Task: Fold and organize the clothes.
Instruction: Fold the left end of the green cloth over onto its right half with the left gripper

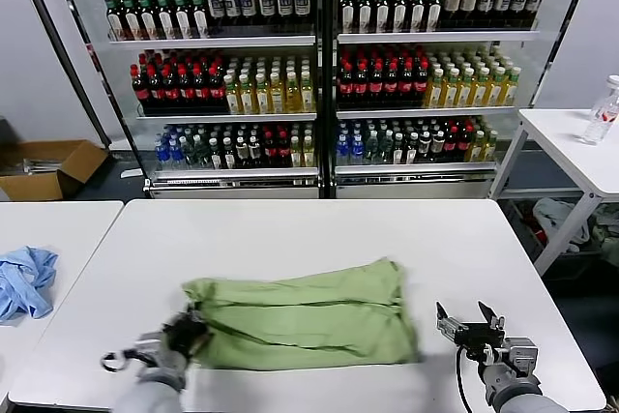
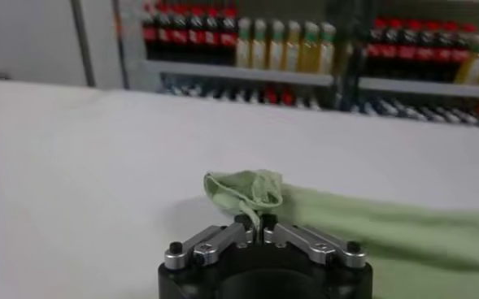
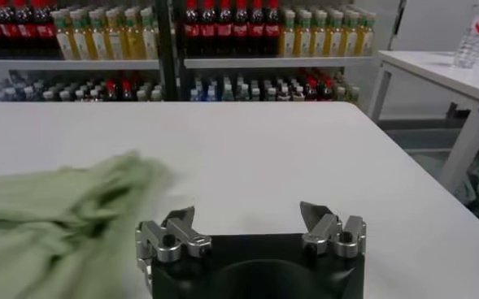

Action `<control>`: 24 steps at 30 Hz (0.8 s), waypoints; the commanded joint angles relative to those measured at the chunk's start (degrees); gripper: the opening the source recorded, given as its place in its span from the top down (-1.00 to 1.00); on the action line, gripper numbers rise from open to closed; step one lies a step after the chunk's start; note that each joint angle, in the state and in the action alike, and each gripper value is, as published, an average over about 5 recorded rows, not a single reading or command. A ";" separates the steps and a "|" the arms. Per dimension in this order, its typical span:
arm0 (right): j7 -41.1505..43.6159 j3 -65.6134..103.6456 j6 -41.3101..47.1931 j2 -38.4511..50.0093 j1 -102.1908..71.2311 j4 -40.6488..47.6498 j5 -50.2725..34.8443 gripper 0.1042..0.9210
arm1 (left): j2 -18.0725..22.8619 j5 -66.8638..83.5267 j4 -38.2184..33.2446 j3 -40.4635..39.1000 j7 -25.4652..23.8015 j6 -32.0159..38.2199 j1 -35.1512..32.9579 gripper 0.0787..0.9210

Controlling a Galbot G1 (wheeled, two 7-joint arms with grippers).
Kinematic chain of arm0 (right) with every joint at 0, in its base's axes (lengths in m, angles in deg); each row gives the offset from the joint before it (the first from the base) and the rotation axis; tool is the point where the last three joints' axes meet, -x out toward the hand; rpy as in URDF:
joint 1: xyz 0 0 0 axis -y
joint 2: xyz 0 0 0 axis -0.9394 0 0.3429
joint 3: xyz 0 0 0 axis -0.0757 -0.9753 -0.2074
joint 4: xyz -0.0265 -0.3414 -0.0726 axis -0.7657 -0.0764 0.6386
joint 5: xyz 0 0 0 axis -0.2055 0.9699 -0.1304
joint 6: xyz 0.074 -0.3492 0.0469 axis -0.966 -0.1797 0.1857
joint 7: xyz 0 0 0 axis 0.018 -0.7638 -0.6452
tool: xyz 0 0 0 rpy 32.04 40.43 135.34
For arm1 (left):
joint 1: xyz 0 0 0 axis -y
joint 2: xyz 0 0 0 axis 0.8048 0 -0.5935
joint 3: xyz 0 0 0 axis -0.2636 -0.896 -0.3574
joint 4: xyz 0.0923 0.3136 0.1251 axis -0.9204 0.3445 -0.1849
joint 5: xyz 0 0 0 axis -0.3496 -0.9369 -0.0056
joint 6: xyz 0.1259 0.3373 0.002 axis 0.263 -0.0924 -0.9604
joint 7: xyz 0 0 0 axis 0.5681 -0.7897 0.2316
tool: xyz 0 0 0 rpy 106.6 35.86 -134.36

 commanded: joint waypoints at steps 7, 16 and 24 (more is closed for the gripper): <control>0.19 0.11 -0.25 0.51 -0.53 -0.79 -0.14 -0.76 | -8.69 28.84 -9.54 19.08 -2.49 -2.42 0.09 0.92; 0.47 0.69 -0.53 0.96 -1.24 -0.98 -0.03 -0.76 | 5.85 43.24 -16.55 0.30 -2.34 -3.85 2.81 0.92; 0.64 0.49 -0.65 1.06 -0.30 -0.45 -0.03 -0.76 | 9.31 37.31 -4.45 -11.57 -1.84 -3.60 9.12 0.92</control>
